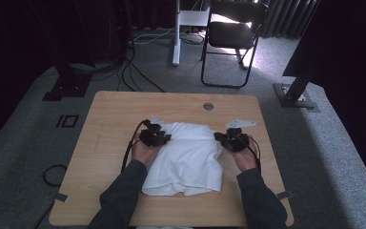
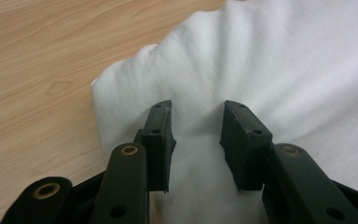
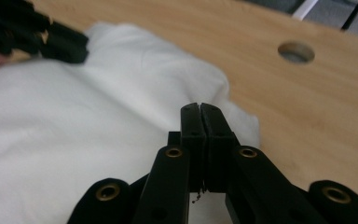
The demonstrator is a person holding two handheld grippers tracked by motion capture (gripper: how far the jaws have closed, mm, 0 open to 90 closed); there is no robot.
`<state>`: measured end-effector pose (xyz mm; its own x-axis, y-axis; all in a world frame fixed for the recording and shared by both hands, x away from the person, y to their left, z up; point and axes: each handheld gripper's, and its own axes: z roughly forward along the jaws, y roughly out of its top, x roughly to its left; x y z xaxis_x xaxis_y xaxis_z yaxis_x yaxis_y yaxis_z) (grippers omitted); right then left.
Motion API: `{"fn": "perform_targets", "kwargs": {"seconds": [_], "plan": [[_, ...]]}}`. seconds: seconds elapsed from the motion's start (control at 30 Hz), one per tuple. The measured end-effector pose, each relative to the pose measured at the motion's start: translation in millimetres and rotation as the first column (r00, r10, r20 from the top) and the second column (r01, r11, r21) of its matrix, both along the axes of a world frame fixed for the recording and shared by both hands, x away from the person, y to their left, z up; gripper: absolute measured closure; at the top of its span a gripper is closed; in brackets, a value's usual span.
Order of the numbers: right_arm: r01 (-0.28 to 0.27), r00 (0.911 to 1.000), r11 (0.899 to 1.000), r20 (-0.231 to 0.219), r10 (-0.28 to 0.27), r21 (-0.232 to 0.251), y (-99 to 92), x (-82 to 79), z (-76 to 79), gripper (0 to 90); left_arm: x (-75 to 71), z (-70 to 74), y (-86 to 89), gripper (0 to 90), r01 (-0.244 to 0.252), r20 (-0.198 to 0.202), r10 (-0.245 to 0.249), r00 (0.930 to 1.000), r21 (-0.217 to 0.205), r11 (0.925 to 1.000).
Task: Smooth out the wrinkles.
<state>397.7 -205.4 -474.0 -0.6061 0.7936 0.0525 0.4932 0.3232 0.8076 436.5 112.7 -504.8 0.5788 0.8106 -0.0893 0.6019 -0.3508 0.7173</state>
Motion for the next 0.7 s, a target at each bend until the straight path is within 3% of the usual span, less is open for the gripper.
{"fn": "perform_targets", "kwargs": {"seconds": [0.1,0.13,0.2,0.27,0.37,0.43,0.47,0.53,0.57,0.6,0.7], "plan": [[0.062,0.9980,0.996,-0.011,-0.063,-0.065,-3.0,-4.4,-10.3,73.1,-1.5,1.7,-0.3,61.3,-0.010,0.007,0.010,0.9999,0.006,0.9999],[0.075,0.9970,0.996,-0.012,-0.076,-0.043,-6.3,-9.9,-12.1,67.1,-4.3,6.1,3.0,59.5,-0.013,0.022,0.013,0.9997,-0.005,0.9999],[0.052,0.9987,0.998,0.002,-0.052,0.019,-8.9,-24.0,-11.7,58.8,-8.3,12.4,7.0,56.9,-0.022,0.039,0.023,0.9990,-0.018,0.9996],[0.015,0.9997,0.999,0.019,-0.015,0.045,-6.2,-38.3,-11.9,53.0,-14.5,19.3,9.4,55.8,-0.015,0.055,0.017,0.9983,-0.037,0.9992],[-0.031,0.9995,0.998,0.000,0.031,0.056,2.6,-50.3,-17.9,48.4,-27.6,27.6,9.1,54.0,0.003,0.096,0.001,0.9954,-0.043,0.9991],[-0.054,0.9979,0.998,-0.032,0.056,0.035,10.4,-51.8,-27.0,51.4,-36.5,32.8,8.5,53.1,0.009,0.118,-0.003,0.9930,-0.047,0.9989],[-0.061,0.9968,0.998,-0.052,0.061,0.001,14.2,-50.8,-33.0,65.4,-39.5,34.4,8.1,53.1,0.013,0.124,-0.007,0.9923,-0.052,0.9986],[-0.068,0.9946,0.997,-0.080,0.066,-0.027,16.2,-50.8,-39.1,79.6,-48.7,37.5,6.8,52.4,0.028,0.126,-0.020,0.9918,-0.062,0.9977],[-0.064,0.9951,0.997,-0.078,0.061,-0.038,15.6,-51.9,-39.6,83.0,-48.7,37.5,6.8,52.3,0.028,0.126,-0.020,0.9918,-0.062,0.9977],[-0.053,0.9962,0.997,-0.072,0.049,-0.054,12.5,-54.3,-39.0,86.8,-60.4,37.8,3.9,52.2,0.058,0.129,-0.049,0.9904,-0.066,0.9961],[-0.038,0.9971,0.999,-0.067,0.036,-0.031,-1.3,-60.1,-36.5,88.7,-74.9,33.8,-0.5,51.3,0.090,0.131,-0.081,0.9881,-0.059,0.9942]]}}
